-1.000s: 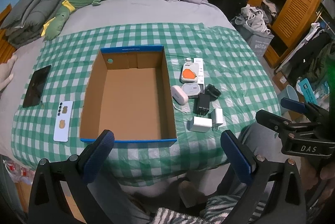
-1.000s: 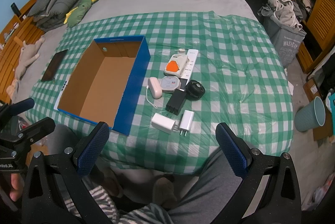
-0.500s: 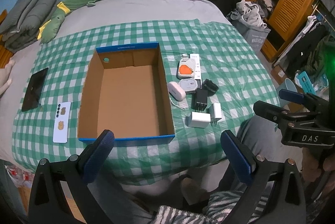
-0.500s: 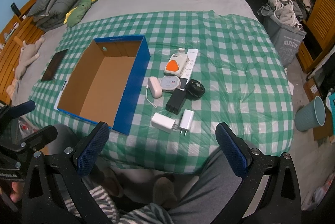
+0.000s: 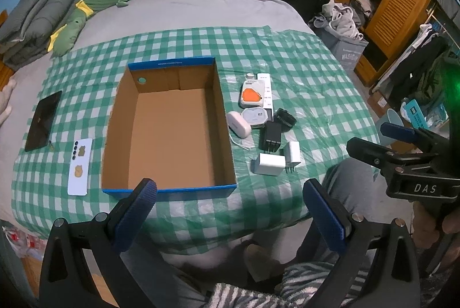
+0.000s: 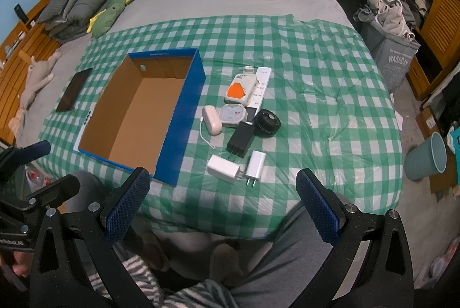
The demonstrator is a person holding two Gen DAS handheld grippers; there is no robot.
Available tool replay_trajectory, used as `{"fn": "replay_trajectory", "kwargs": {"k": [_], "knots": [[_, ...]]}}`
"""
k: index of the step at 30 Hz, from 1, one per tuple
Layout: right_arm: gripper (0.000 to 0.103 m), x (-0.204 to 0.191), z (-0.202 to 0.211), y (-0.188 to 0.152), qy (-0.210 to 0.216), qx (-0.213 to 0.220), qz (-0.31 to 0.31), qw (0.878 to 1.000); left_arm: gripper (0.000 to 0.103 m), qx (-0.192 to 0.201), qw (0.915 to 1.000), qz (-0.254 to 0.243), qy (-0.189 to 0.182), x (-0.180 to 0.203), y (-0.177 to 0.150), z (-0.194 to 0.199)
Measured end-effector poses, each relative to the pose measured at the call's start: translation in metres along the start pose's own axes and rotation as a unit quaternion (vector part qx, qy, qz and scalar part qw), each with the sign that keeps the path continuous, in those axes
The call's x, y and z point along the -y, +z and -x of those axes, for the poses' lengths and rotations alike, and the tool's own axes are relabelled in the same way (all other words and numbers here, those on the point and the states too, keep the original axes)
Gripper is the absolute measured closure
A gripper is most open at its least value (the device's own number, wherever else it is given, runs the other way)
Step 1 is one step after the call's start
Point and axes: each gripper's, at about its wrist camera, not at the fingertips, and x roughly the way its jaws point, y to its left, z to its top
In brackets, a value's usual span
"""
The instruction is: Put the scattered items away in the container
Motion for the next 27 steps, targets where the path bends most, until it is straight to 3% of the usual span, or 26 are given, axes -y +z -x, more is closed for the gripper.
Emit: {"fn": "replay_trajectory", "kwargs": {"k": [27], "knots": [[0.002, 0.0005, -0.0004, 0.0007, 0.0, -0.002, -0.001, 1.0, 0.001, -0.015, 0.9999, -0.004, 0.002, -0.0043, -0.0026, -0.005]]}}
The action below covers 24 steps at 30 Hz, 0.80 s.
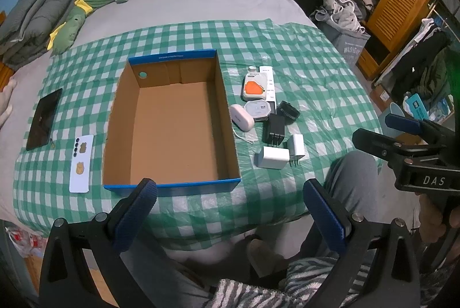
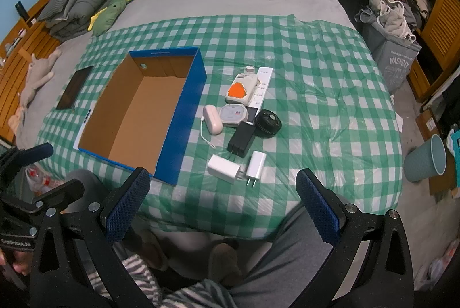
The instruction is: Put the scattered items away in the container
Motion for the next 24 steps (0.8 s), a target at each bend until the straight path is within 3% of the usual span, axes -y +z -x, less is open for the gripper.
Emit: {"fn": "replay_trajectory", "kwargs": {"k": [24], "knots": [[0.002, 0.0007, -0.0008, 0.0011, -0.001, 0.0, 0.0, 1.0, 0.001, -0.003, 1.0, 0.002, 0.001, 0.0026, -0.0035, -0.0014]]}}
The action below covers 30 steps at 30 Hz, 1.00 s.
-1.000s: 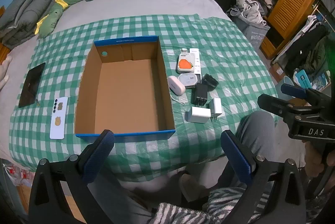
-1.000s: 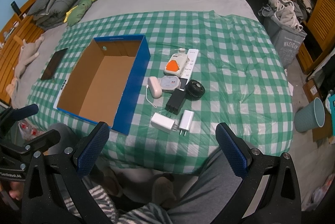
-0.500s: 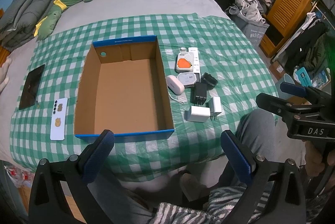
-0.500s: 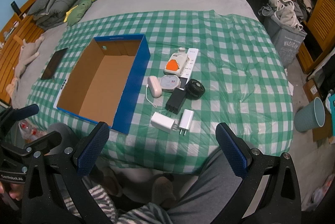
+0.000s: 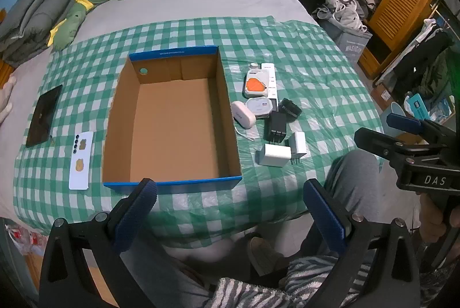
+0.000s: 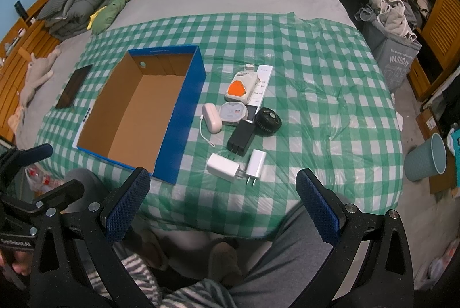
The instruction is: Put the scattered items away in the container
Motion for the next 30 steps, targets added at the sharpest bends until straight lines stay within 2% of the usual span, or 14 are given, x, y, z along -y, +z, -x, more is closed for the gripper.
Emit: {"fn": "replay_trajectory", "kwargs": {"k": [8, 15, 20, 25, 30], "knots": [[0.002, -0.001, -0.008, 0.001, 0.001, -0.006, 0.006, 1.0, 0.001, -0.01, 0.9999, 0.011, 0.005, -0.016, -0.001, -0.006], [0.002, -0.003, -0.019, 0.013, 0.0, -0.013, 0.017, 1.0, 0.001, -0.026, 0.9992, 0.029, -0.007, -0.029, 0.007, -0.014], [0.002, 0.006, -0.03, 0.025, 0.004, -0.023, 0.011, 1.0, 0.001, -0.029, 0.9984, 0.048, 0.01, -0.048, 0.016, -0.024], [0.002, 0.021, -0.051, 0.041, 0.015, -0.052, 0.001, 0.999, 0.001, -0.029, 0.9982, 0.05, 0.015, -0.07, 0.027, -0.033], [0.002, 0.032, -0.076, 0.049, 0.015, -0.077, -0.011, 0.997, 0.001, -0.048, 0.9961, 0.065, 0.036, -0.099, 0.036, -0.048]]}}
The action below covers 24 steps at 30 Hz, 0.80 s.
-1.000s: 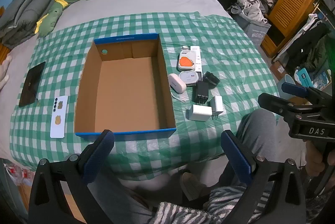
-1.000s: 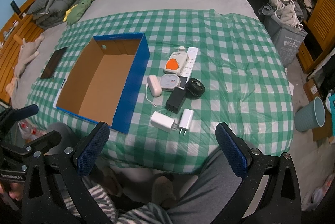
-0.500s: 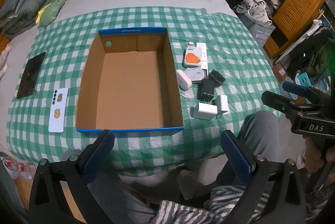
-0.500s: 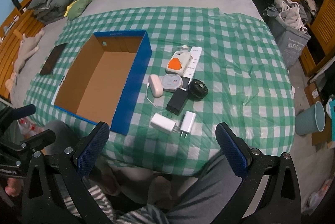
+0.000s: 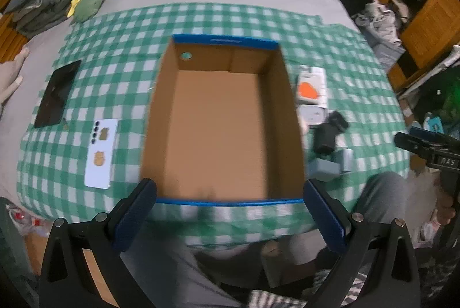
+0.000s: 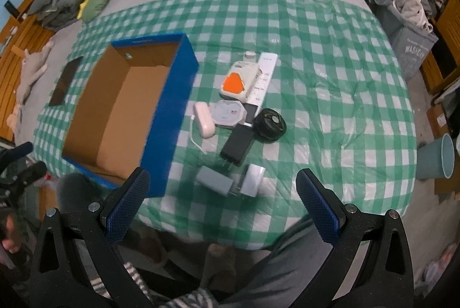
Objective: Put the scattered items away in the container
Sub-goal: 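Move the right tool down over the white charger cube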
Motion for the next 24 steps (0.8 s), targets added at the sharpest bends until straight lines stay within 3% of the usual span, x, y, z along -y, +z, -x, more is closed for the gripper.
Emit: {"fn": "replay_trajectory", "kwargs": {"k": [14, 24], "knots": [[0.002, 0.014, -0.068, 0.003, -0.014, -0.05, -0.009, 0.999, 0.001, -0.065, 0.9969, 0.03, 0.034, -0.061, 0.016, -0.054], [0.002, 0.025, -0.101, -0.004, -0.039, -0.075, -0.01, 0.996, 0.005, -0.102, 0.9937, 0.037, 0.031, -0.079, 0.023, -0.083]]}}
